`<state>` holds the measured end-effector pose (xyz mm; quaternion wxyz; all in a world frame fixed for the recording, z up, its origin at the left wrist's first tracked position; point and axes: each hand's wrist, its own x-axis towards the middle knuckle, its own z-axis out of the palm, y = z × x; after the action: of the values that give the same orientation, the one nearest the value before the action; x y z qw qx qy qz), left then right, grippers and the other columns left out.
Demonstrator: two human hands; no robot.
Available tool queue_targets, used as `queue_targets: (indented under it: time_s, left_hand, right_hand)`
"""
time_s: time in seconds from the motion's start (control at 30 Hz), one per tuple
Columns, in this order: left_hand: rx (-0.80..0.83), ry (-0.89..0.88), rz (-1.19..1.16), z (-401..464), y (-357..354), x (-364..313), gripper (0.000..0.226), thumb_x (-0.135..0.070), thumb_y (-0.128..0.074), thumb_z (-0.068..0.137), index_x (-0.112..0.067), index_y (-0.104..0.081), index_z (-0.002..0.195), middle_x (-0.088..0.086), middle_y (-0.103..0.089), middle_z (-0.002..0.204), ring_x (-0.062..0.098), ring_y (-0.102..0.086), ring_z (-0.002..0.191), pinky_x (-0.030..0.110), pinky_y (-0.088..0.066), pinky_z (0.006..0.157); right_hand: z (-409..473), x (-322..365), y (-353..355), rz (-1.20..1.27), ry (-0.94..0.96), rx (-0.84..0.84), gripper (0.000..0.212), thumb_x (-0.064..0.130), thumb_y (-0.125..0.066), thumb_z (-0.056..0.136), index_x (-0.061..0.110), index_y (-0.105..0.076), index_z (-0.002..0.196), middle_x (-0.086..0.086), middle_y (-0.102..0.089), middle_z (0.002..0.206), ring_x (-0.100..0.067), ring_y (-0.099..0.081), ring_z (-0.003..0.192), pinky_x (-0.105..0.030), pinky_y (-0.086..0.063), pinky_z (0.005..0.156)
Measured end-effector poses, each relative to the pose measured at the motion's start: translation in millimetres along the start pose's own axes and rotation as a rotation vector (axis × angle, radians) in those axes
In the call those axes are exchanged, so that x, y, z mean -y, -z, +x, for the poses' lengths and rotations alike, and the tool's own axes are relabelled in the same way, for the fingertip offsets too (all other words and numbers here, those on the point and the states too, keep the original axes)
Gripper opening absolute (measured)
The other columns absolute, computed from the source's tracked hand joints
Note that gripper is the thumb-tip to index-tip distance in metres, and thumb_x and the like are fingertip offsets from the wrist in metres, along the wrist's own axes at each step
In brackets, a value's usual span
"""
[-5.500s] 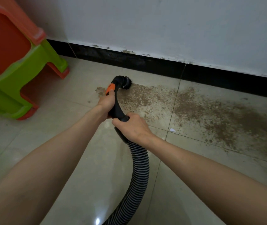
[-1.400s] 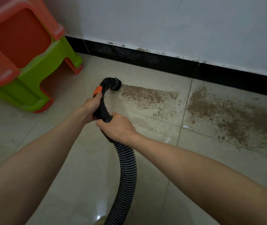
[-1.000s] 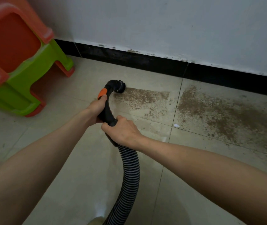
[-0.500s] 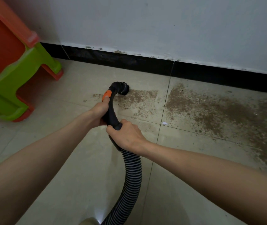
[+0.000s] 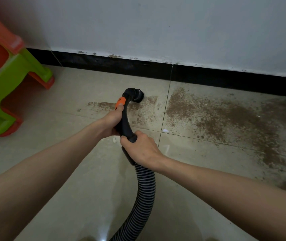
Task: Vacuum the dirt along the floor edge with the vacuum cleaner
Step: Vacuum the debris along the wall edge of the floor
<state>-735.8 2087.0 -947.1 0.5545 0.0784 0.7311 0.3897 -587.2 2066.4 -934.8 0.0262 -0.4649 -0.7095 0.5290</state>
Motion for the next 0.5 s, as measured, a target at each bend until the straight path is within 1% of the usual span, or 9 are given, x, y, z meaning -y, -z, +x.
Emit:
queue_targets:
  time_s: [0.03, 0.13, 0.2, 0.23, 0.3, 0.33, 0.43, 0.5]
  left_hand:
    - [0.003, -0.004, 0.01, -1, -4, -1, 0.072, -0.06, -0.031, 0.096, -0.001, -0.038, 0.138, 0.011, -0.058, 0.094, 0.024, -0.058, 0.099, 0.038, -0.049, 0.074]
    - [0.007, -0.014, 0.032, -2, -16, -1, 0.069, -0.057, -0.03, 0.098, -0.001, -0.038, 0.137, 0.014, -0.059, 0.1, 0.029, -0.057, 0.106, 0.037, -0.049, 0.07]
    - [0.012, -0.02, 0.065, -3, -24, -2, 0.067, -0.057, -0.029, 0.098, -0.001, -0.04, 0.135, 0.014, -0.057, 0.094, 0.029, -0.06, 0.096, 0.038, -0.049, 0.071]
    - [0.015, -0.022, 0.078, -3, -27, -2, 0.067, -0.057, -0.029, 0.098, -0.001, -0.041, 0.135, 0.012, -0.055, 0.09, 0.029, -0.06, 0.095, 0.039, -0.05, 0.071]
    - [0.03, -0.025, 0.086, -3, -34, -4, 0.067, -0.057, -0.03, 0.098, -0.001, -0.041, 0.135, 0.011, -0.052, 0.09, 0.03, -0.058, 0.106, 0.039, -0.05, 0.072]
    - [0.042, -0.025, 0.092, -3, -37, -5, 0.068, -0.057, -0.03, 0.098, -0.001, -0.041, 0.135, 0.011, -0.053, 0.09, 0.03, -0.058, 0.105, 0.039, -0.05, 0.072]
    - [0.076, -0.025, 0.115, -5, -46, -6, 0.072, -0.061, -0.031, 0.096, -0.001, -0.043, 0.134, 0.012, -0.058, 0.092, 0.025, -0.06, 0.09, 0.036, -0.05, 0.069]
    - [0.083, -0.022, 0.121, -4, -49, -5, 0.072, -0.061, -0.032, 0.096, -0.001, -0.044, 0.132, 0.009, -0.055, 0.083, 0.022, -0.056, 0.073, 0.035, -0.05, 0.067]
  right_hand:
    - [-1, -2, 2, 0.004, -0.001, -0.009, 0.033, 0.056, -0.047, 0.088, 0.023, -0.05, 0.087, 0.001, -0.062, 0.083, -0.02, -0.062, 0.077, -0.035, -0.05, 0.067]
    - [-3, -10, 7, 0.01, -0.016, -0.037, 0.036, 0.059, -0.044, 0.091, 0.025, -0.048, 0.081, 0.002, -0.061, 0.081, -0.016, -0.06, 0.073, -0.032, -0.044, 0.06]
    - [-4, -14, 9, 0.027, -0.046, -0.051, 0.04, 0.062, -0.041, 0.092, 0.025, -0.048, 0.081, 0.002, -0.061, 0.081, -0.015, -0.059, 0.072, -0.03, -0.041, 0.057]
    - [-4, -16, 11, 0.043, -0.068, -0.055, 0.042, 0.063, -0.039, 0.092, 0.025, -0.049, 0.081, 0.003, -0.06, 0.081, -0.014, -0.058, 0.072, -0.03, -0.041, 0.057]
    - [-3, -19, 15, 0.08, -0.111, -0.06, 0.043, 0.066, -0.038, 0.092, 0.026, -0.049, 0.079, 0.004, -0.06, 0.081, -0.012, -0.057, 0.072, -0.028, -0.039, 0.056]
    - [-3, -20, 17, 0.099, -0.13, -0.06, 0.044, 0.066, -0.038, 0.091, 0.026, -0.049, 0.078, 0.004, -0.059, 0.081, -0.011, -0.056, 0.072, -0.027, -0.037, 0.056]
    - [-3, -23, 21, 0.139, -0.181, -0.047, 0.047, 0.069, -0.04, 0.089, 0.025, -0.05, 0.08, 0.005, -0.057, 0.082, -0.011, -0.055, 0.072, -0.027, -0.037, 0.056]
    - [-4, -25, 23, 0.153, -0.209, -0.045, 0.05, 0.071, -0.04, 0.088, 0.023, -0.053, 0.085, 0.004, -0.058, 0.083, -0.012, -0.056, 0.073, -0.027, -0.038, 0.057]
